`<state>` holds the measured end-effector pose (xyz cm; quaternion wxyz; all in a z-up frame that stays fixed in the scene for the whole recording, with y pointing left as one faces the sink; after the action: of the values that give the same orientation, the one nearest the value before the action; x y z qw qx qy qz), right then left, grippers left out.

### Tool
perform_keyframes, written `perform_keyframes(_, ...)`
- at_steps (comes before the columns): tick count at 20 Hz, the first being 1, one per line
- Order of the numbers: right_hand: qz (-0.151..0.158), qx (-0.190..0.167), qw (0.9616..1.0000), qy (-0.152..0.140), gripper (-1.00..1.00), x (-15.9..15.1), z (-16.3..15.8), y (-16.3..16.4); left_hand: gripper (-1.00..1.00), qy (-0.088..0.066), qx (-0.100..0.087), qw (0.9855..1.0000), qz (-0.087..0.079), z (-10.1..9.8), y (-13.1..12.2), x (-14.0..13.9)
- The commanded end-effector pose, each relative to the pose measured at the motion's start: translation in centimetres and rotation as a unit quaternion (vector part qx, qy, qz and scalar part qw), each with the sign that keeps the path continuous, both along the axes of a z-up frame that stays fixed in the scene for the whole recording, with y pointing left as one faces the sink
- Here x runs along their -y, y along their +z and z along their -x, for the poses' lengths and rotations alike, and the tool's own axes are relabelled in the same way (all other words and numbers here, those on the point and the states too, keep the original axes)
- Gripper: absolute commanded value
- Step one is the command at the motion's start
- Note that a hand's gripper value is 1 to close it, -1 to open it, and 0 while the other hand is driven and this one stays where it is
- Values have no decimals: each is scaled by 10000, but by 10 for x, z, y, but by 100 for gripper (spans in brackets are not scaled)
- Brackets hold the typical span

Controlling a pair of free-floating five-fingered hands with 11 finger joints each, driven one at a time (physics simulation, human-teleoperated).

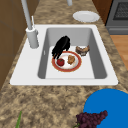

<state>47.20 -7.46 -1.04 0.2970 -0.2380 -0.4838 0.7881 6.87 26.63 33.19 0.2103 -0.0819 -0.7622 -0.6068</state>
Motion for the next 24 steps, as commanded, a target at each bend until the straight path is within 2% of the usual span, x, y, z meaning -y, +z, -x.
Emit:
perform_keyframes(1,170,-279,9986,404,-100,-9,10,-12,0,0,0,10000,0,0,0,0)
perform_keyframes(5,134,-463,9958,775,-100,-15,8,-21,0,0,0,10000,0,0,0,0)
perform_keyframes(9,54,-769,9903,1156,-100,-15,6,-38,0,0,0,10000,0,0,0,0)
perform_keyframes(16,-30,-1085,9811,1601,-100,-17,2,-62,0,0,0,10000,0,0,0,0)
perform_keyframes(17,5,-1131,9795,1668,100,-17,1,-65,0,0,0,10000,0,0,0,0)
perform_keyframes(19,378,-1080,9728,2016,100,-17,0,-61,0,0,0,10000,0,0,0,0)
perform_keyframes(20,438,-757,9675,2374,100,-14,0,-59,0,0,0,10000,0,0,0,0)
perform_keyframes(21,405,-485,9637,2593,100,-14,-1,-59,0,0,0,10000,0,0,0,0)
perform_keyframes(24,205,-345,9624,2688,100,-14,-4,-59,0,0,0,10000,0,0,0,0)
